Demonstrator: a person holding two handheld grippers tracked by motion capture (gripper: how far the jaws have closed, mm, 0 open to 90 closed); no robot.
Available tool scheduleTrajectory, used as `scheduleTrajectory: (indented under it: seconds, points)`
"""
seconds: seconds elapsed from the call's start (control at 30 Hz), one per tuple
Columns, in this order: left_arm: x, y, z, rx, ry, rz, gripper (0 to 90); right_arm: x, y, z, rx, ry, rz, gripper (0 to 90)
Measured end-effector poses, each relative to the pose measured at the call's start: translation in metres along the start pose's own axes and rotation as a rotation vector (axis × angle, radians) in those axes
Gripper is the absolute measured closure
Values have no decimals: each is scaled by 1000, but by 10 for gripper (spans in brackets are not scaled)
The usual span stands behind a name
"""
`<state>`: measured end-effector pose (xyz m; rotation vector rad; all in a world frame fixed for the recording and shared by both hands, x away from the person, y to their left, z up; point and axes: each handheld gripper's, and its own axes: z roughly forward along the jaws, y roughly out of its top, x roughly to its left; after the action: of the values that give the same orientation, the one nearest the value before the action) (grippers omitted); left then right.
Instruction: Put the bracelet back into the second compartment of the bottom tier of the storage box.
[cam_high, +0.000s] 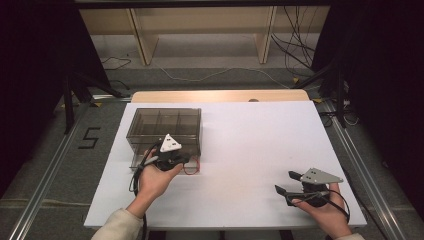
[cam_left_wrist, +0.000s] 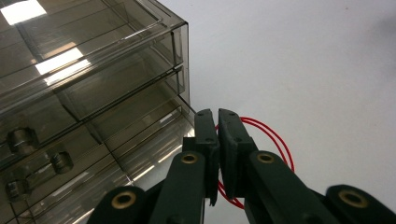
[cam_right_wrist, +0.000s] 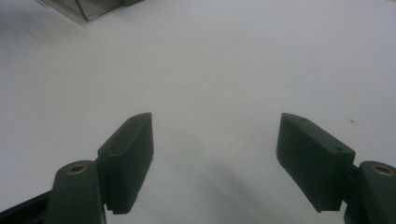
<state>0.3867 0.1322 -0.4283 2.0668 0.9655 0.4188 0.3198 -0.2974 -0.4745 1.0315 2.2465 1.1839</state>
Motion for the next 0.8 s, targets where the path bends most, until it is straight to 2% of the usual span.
scheduleTrajectory:
  seconds: [0.8]
  points:
    - [9, -4, -8, -8, 20, -25, 868, 0, 0, 0, 4, 0, 1, 282]
